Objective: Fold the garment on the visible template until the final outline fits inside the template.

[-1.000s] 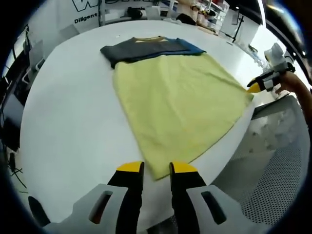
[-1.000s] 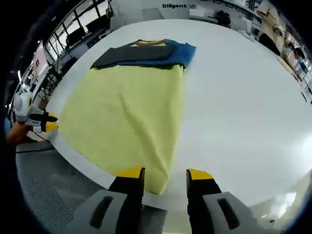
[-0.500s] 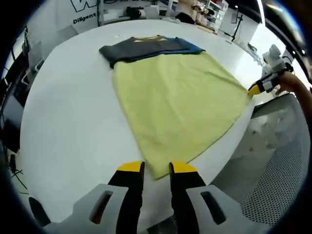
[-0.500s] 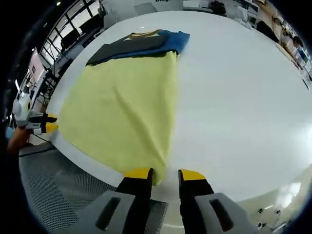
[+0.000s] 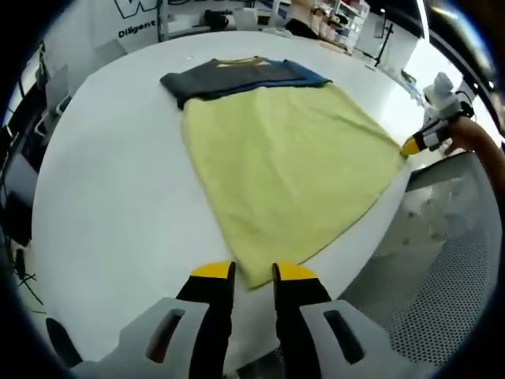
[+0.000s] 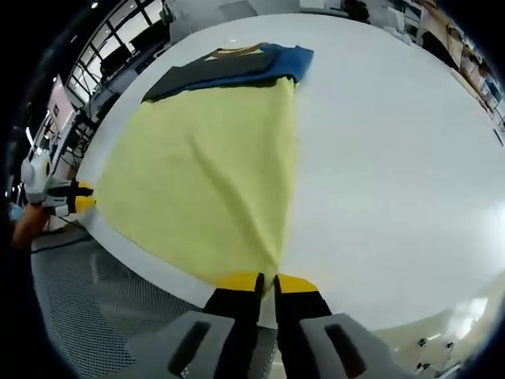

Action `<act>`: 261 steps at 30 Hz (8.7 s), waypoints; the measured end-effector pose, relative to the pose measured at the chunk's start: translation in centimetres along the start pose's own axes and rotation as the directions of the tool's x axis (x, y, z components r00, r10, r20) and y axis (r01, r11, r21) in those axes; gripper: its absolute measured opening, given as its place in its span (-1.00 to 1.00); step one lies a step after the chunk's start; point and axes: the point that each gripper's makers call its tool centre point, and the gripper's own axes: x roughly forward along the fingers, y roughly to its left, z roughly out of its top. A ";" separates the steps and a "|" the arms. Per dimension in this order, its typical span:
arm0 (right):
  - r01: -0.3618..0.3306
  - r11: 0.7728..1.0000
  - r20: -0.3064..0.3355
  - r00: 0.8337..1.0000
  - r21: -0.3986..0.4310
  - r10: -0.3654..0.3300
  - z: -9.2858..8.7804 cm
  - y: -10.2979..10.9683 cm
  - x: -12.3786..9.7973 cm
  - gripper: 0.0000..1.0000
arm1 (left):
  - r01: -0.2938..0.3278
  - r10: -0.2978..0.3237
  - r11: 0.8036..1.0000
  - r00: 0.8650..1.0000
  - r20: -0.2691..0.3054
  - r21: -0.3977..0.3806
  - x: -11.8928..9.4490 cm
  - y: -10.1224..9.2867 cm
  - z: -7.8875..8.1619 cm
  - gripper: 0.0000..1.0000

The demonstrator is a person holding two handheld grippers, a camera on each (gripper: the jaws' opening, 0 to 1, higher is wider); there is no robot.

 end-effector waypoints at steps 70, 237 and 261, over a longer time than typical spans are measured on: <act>0.034 0.992 -0.091 0.995 -0.120 -0.045 -1.5 -0.1 -0.6 -1.00 | 0.080 -0.073 0.995 0.990 -0.120 0.057 -0.5 -2.2 -2.1 -1.00; 0.247 0.957 0.378 0.909 -0.153 -0.174 34.5 -8.3 8.1 -1.00 | -0.198 0.231 0.972 0.904 0.360 -0.127 12.6 18.0 28.7 -1.00; 0.266 0.950 0.408 0.895 -0.161 -0.182 34.8 -8.5 6.6 -0.95 | -0.234 0.265 0.964 0.893 0.365 -0.127 11.4 19.4 28.5 -1.00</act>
